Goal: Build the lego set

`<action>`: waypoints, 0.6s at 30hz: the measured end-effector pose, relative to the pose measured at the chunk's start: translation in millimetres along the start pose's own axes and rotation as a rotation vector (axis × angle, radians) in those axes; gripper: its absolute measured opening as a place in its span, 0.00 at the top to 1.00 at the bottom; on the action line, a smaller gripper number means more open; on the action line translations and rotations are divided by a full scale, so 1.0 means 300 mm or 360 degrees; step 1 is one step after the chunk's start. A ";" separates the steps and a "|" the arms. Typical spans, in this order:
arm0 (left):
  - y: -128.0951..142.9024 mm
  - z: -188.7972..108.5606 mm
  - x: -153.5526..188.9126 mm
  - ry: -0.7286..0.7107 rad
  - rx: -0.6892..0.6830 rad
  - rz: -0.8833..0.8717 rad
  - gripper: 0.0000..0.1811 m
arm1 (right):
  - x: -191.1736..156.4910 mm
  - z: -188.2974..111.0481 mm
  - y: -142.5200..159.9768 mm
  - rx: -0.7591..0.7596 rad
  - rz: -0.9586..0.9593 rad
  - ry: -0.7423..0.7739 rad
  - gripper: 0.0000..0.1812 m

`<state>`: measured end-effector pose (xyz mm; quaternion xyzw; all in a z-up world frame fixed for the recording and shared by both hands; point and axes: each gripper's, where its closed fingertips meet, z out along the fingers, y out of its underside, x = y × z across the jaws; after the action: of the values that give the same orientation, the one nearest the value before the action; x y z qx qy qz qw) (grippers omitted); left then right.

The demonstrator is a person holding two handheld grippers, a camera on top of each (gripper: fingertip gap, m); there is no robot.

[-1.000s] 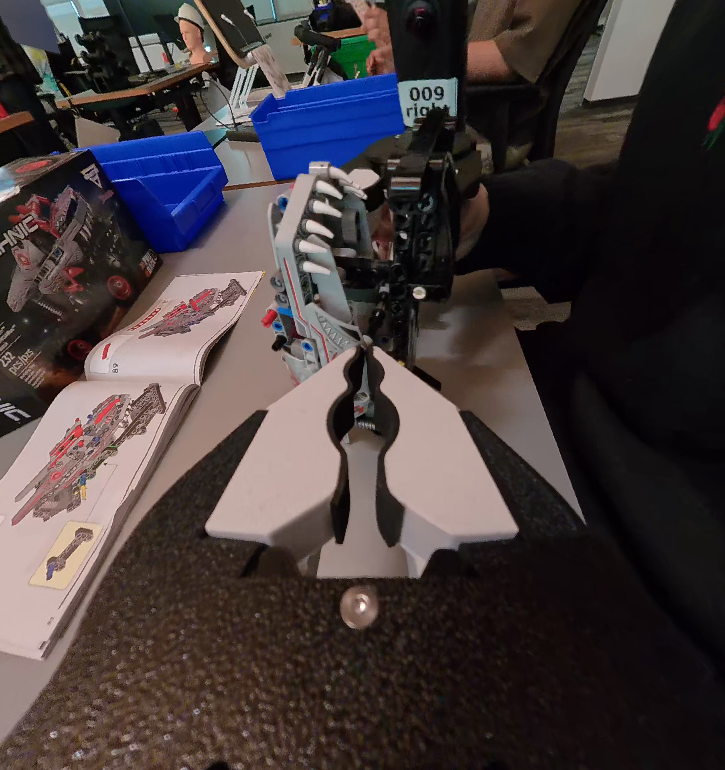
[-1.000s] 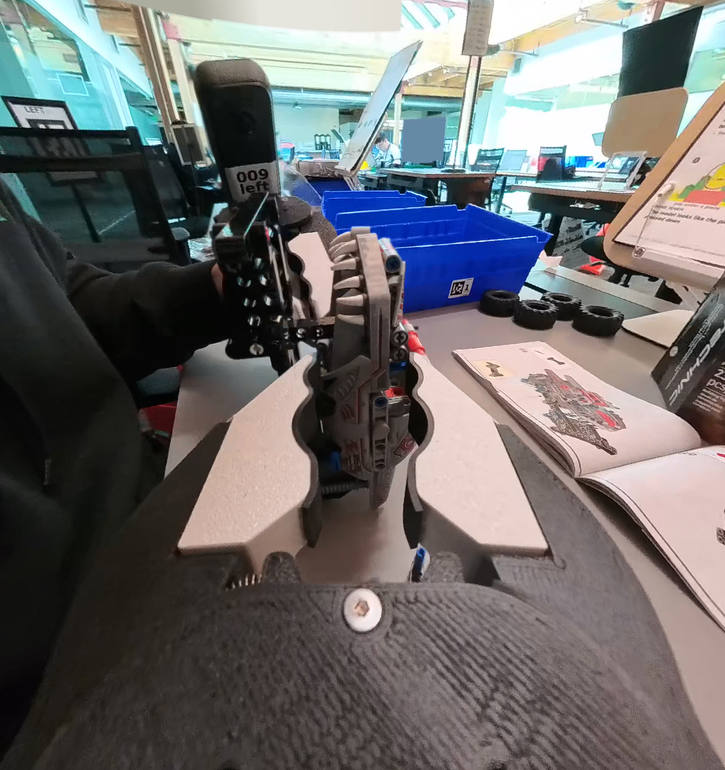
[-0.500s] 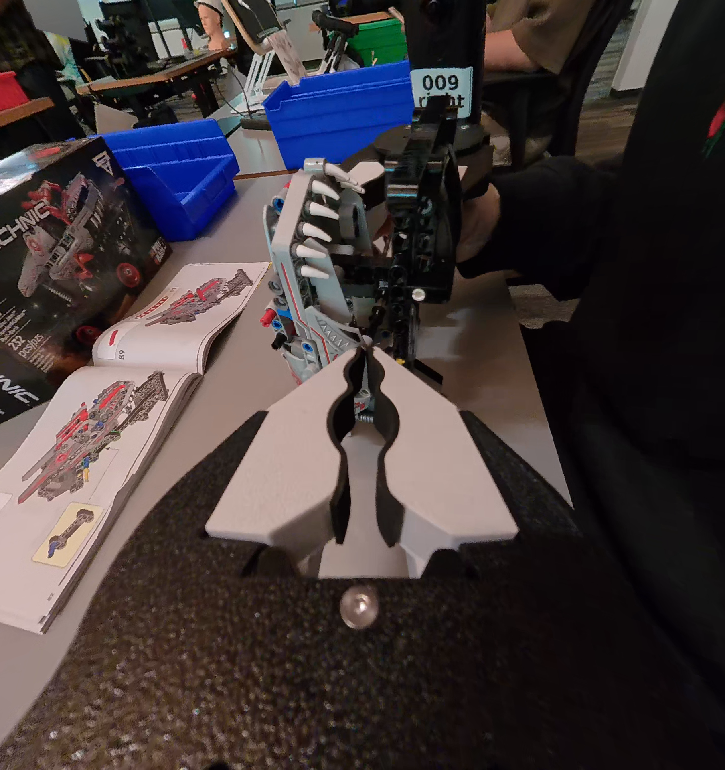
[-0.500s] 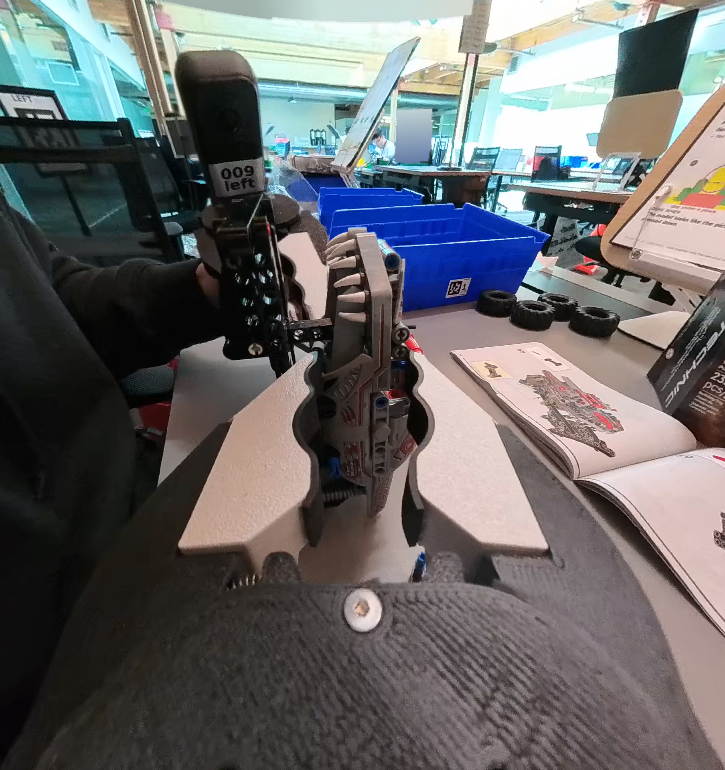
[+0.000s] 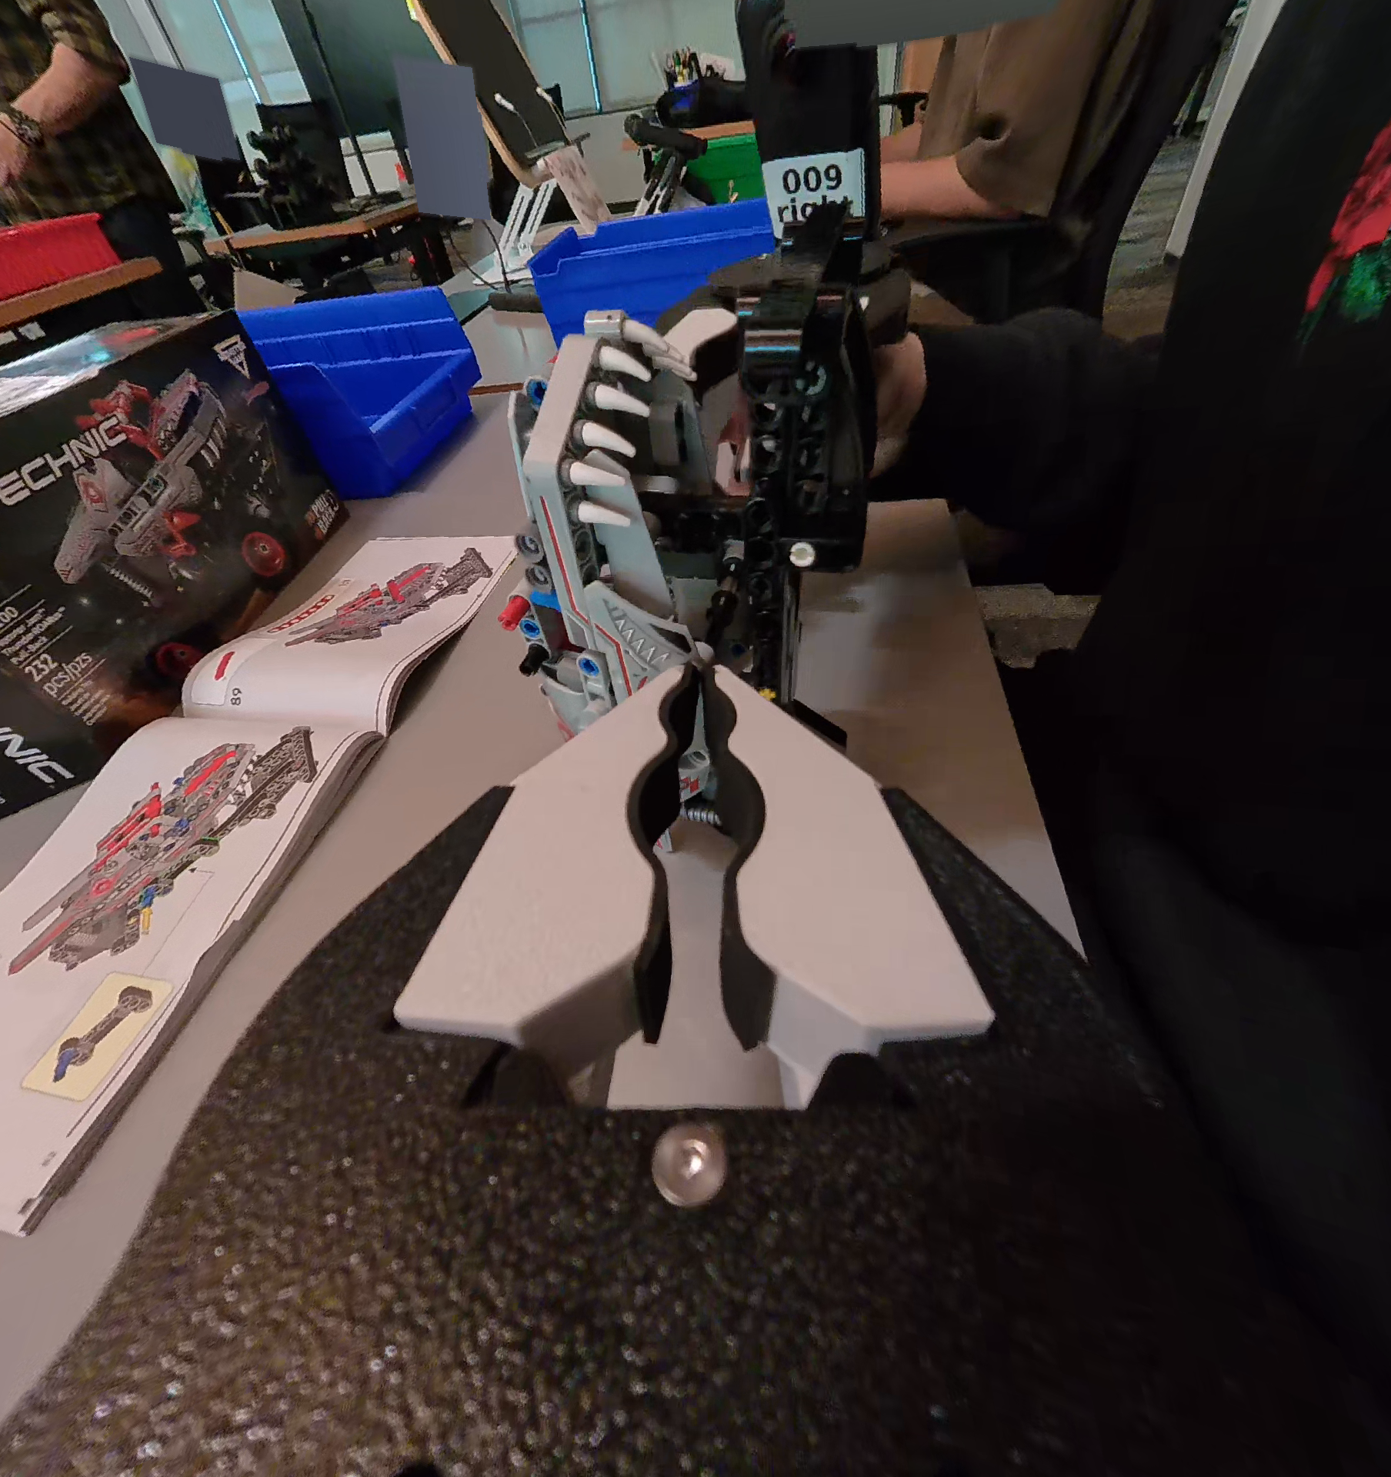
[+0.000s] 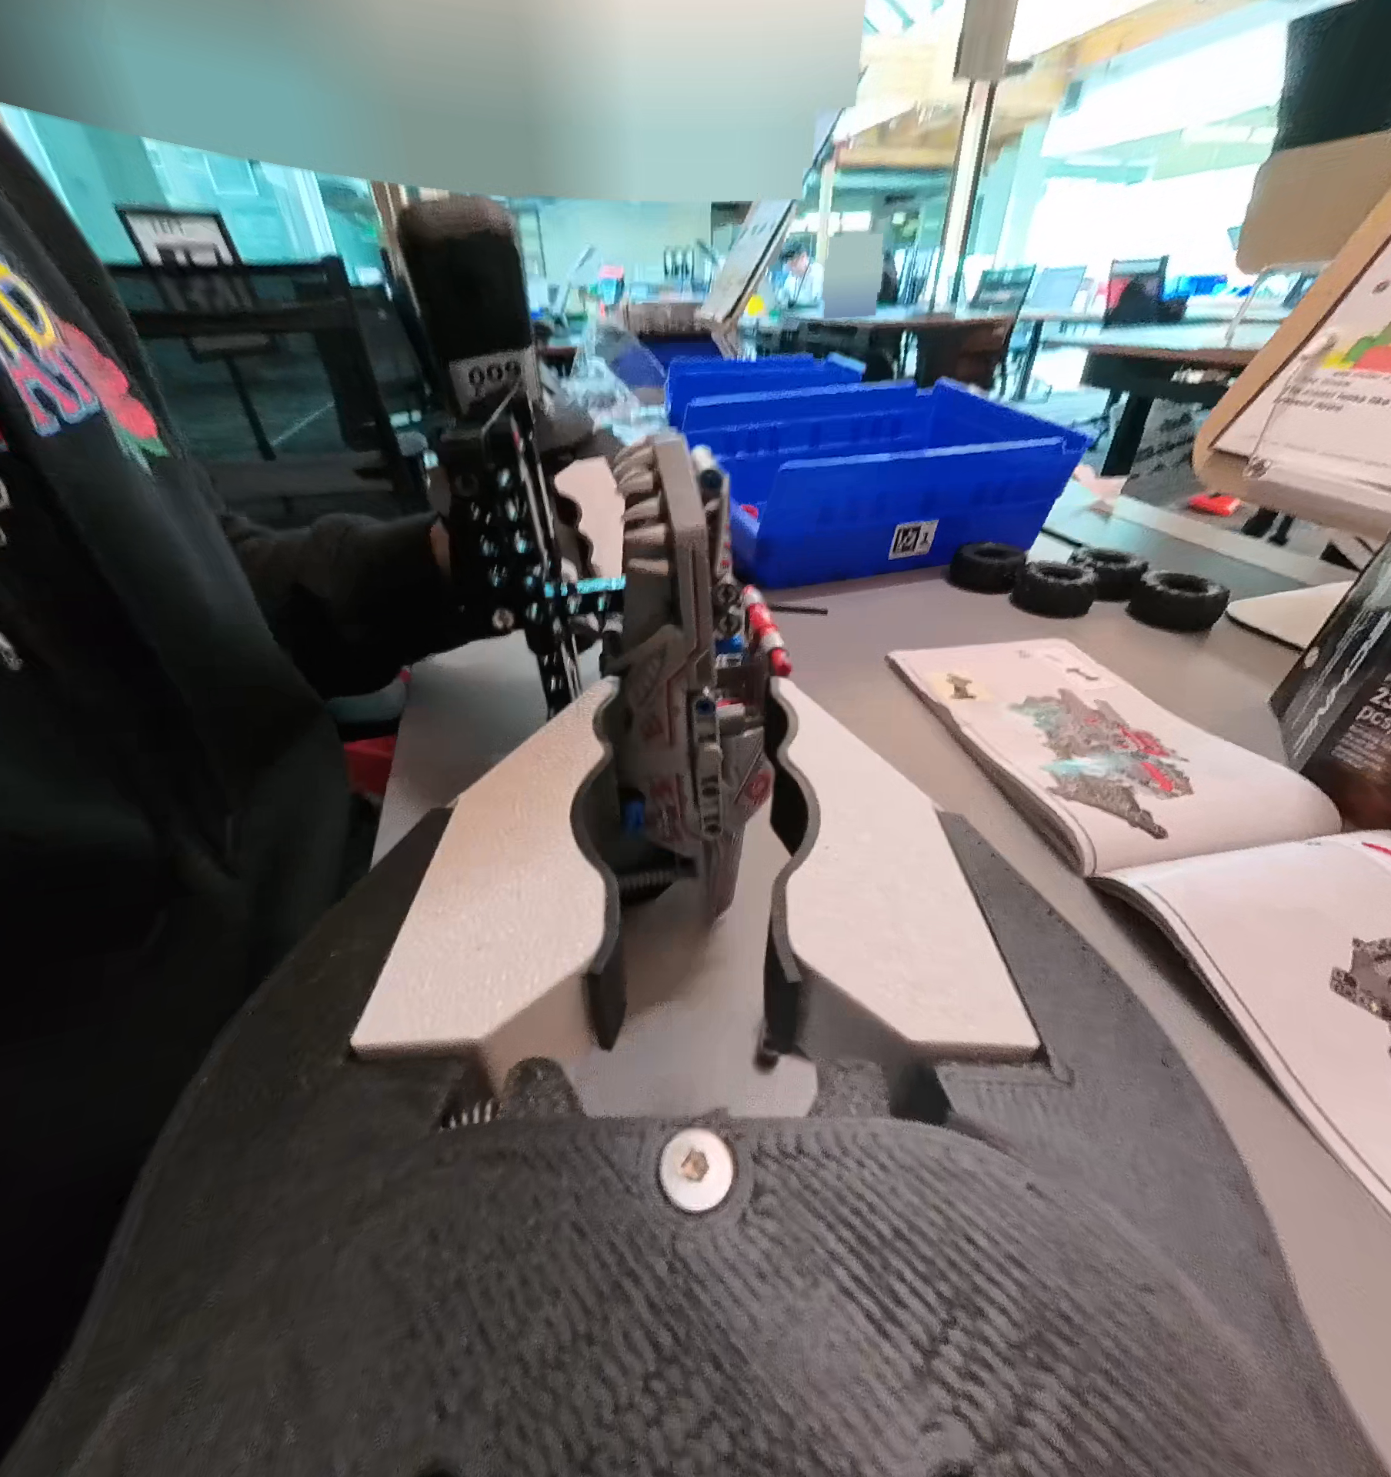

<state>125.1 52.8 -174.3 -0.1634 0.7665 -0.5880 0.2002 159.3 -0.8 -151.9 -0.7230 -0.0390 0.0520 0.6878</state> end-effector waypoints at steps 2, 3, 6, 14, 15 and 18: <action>-0.002 0.003 0.001 0.0014 0.0018 -0.0021 1.00 | -0.023 0.018 0.043 -0.0116 -0.0014 -0.0038 0.82; -0.001 0.001 -0.004 0.0009 0.0019 -0.0021 1.00 | -0.046 0.027 0.050 -0.0128 -0.0005 -0.0096 0.86; -0.001 -0.001 0.001 0.0038 0.0006 -0.0020 1.00 | -0.064 0.031 0.049 -0.0104 0.0043 -0.0155 0.96; 0.002 -0.004 0.004 0.0078 -0.0027 0.0006 1.00 | -0.088 0.034 0.049 -0.0076 0.0094 -0.0252 1.00; 0.002 -0.003 0.004 0.0089 -0.0026 0.0010 1.00 | -0.088 0.032 0.050 -0.0072 0.0102 -0.0265 1.00; 0.003 -0.004 0.004 0.0130 -0.0042 0.0023 1.00 | -0.090 0.034 0.049 -0.0062 0.0126 -0.0310 1.00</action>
<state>123.4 53.6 -175.0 -0.1364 0.7829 -0.5824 0.1709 131.1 5.1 -166.6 -0.7286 -0.0780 0.1486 0.6640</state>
